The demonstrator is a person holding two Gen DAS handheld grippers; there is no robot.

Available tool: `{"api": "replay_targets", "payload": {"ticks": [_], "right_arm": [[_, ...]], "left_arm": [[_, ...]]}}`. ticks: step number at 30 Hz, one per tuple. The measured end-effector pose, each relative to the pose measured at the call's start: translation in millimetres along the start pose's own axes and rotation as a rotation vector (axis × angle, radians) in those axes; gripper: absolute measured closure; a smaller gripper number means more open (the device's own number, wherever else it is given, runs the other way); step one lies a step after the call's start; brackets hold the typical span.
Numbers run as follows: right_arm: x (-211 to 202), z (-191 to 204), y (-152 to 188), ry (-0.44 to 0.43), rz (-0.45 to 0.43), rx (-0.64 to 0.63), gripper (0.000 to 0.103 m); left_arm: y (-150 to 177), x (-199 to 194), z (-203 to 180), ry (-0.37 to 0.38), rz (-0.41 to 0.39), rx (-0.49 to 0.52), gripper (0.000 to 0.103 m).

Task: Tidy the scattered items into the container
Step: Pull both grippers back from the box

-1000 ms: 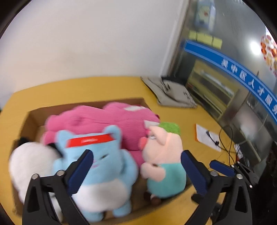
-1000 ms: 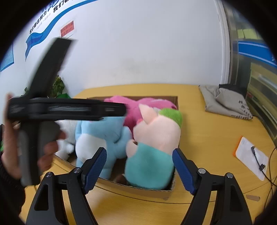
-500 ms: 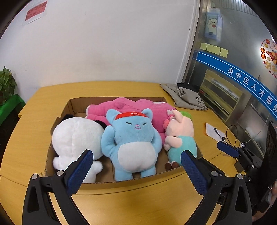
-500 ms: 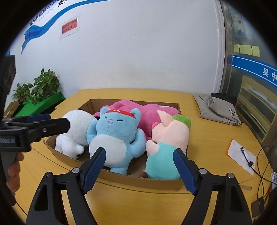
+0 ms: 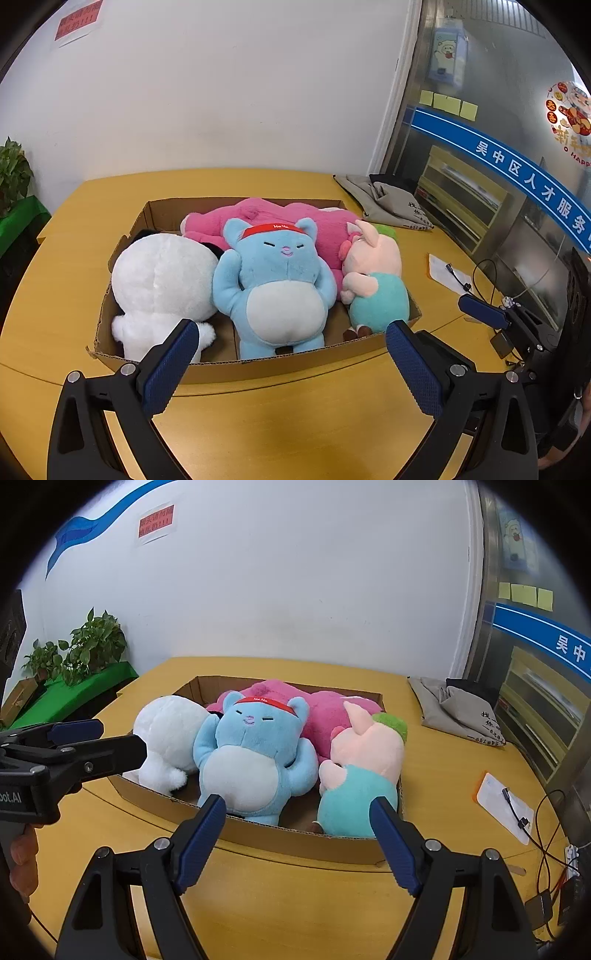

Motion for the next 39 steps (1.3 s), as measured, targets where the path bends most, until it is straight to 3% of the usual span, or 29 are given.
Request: {"api": "replay_targets", "payload": {"ticks": [19,32,35,39], "right_arm": [[-27,4,19,-0.015,-0.010,-0.009,0.023],[-40,2,26,-0.015,-0.027,-0.001,0.023],[-41,2,32,-0.023,-0.021,-0.001,0.023],[-35,10,58,-0.063,0.026,-0.002,0.023]], "left_arm": [[34,-49,-3,-0.011,-0.007,0.006,0.000],[47,-50,-11,-0.010,0.005,0.002,0.000],[60,-52,-4,-0.014,0.019,0.000,0.000],[103,-56,19,-0.052,0.078,-0.034,0.000]]}}
Point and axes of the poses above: each gripper's, at about its wrist camera, not at the fingertips, and x roughly the way its jaws point, z to its left, y to its underside, the point moved 10 cm from there along x, roughly the way its jaws point, and after that the axes turned 1 degree about z, right-handed, at the moved point
